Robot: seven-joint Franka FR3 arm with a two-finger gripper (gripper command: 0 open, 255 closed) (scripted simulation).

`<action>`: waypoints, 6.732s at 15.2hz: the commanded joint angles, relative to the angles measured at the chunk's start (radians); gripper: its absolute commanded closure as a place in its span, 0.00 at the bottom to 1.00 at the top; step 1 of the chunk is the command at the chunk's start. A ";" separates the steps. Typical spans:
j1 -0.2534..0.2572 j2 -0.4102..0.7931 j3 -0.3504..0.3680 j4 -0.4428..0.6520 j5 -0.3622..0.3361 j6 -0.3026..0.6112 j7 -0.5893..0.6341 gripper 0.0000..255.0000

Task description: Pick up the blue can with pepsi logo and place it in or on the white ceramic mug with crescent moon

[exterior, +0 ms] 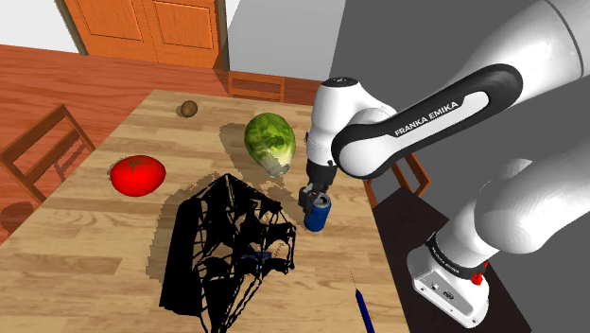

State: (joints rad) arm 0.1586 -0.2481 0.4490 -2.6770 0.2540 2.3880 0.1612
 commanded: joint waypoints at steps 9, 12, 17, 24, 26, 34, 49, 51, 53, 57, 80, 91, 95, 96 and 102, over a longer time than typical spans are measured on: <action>0.003 -0.025 -0.005 0.008 0.005 -0.035 -0.003 1.00; 0.006 -0.062 -0.014 0.024 0.009 -0.087 -0.007 1.00; 0.010 -0.117 -0.029 0.054 0.012 -0.171 -0.010 1.00; 0.012 -0.179 -0.049 0.106 0.009 -0.284 -0.010 1.00; 0.012 -0.194 -0.054 0.123 0.007 -0.315 -0.010 1.00; 0.011 -0.240 -0.075 0.198 -0.002 -0.436 -0.006 1.00; -0.097 -0.221 -0.253 0.285 -0.115 -0.531 -0.212 1.00; -0.120 -0.200 -0.286 0.305 -0.138 -0.533 -0.256 1.00; -0.143 -0.175 -0.319 0.330 -0.159 -0.536 -0.299 1.00; -0.185 -0.114 -0.381 0.392 -0.198 -0.541 -0.383 1.00; -0.296 0.183 -0.541 0.578 -0.251 -0.437 -0.633 1.00; -0.297 0.219 -0.542 0.515 -0.247 -0.337 -0.636 1.00; -0.296 0.219 -0.542 0.515 -0.247 -0.337 -0.636 1.00; -0.296 0.218 -0.542 0.515 -0.247 -0.338 -0.635 0.00; -0.296 0.209 -0.542 0.538 -0.248 -0.371 -0.635 0.00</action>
State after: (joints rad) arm -0.1380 -0.0334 -0.0931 -2.1519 0.0065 2.0366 -0.4747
